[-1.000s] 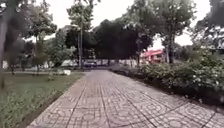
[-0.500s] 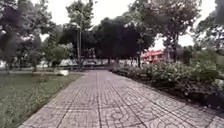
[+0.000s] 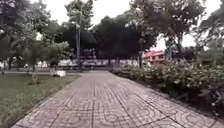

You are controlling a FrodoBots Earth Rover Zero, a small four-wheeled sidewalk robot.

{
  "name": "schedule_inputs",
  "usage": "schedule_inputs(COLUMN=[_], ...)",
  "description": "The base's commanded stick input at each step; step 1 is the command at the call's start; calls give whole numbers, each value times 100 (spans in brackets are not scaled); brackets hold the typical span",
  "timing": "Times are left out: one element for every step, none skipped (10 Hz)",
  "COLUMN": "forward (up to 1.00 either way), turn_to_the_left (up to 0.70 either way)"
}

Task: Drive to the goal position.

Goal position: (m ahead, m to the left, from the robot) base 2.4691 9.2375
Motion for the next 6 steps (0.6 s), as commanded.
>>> schedule_inputs(forward=[100, 100, 100, 100, 100, 100], turn_to_the_left=[0, 0, 0, 0, 0, 0])
